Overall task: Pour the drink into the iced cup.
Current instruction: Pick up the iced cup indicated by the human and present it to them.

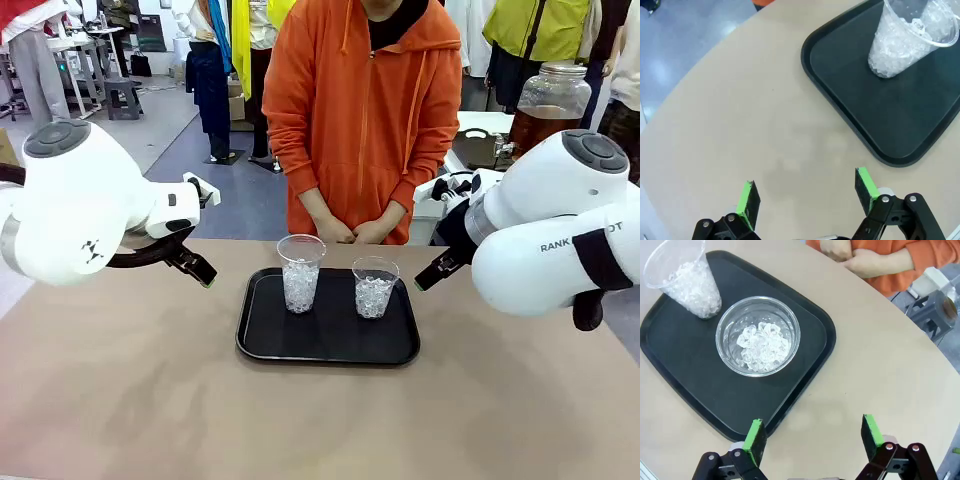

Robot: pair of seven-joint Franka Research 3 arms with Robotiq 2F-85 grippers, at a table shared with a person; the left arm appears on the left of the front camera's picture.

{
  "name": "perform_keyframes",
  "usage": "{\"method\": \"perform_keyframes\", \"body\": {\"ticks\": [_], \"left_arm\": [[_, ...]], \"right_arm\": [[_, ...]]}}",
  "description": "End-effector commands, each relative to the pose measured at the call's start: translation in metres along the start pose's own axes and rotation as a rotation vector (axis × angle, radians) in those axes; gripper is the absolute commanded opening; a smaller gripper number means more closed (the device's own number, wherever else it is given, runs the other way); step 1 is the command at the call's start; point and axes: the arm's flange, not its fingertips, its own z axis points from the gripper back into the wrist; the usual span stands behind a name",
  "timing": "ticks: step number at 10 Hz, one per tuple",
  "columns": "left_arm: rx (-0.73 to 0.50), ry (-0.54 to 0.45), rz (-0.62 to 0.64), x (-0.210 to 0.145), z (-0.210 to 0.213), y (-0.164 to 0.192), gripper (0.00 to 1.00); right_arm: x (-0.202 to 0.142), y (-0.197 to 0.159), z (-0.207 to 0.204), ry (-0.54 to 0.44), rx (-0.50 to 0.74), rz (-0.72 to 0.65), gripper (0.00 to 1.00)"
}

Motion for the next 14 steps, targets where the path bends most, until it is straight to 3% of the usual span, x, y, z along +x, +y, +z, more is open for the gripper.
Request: {"method": "perform_keyframes", "body": {"ticks": [1, 10, 14], "left_arm": [[0.001, -0.006, -0.002, 0.001, 0.003, 0.001, 1.0], [0.0, 0.0, 0.0, 0.0, 0.0, 0.0, 1.0], [-0.012, -0.061, -0.013, 0.04, 0.057, 0.004, 1.0]], "right_arm": [[0.001, -0.001, 0.003, -0.007, -0.003, -0.001, 1.0], [0.0, 0.0, 0.0, 0.0, 0.0, 0.0, 1.0], [0.029, -0.033, 0.06, -0.024, 0.071, -0.161, 1.0]]}}
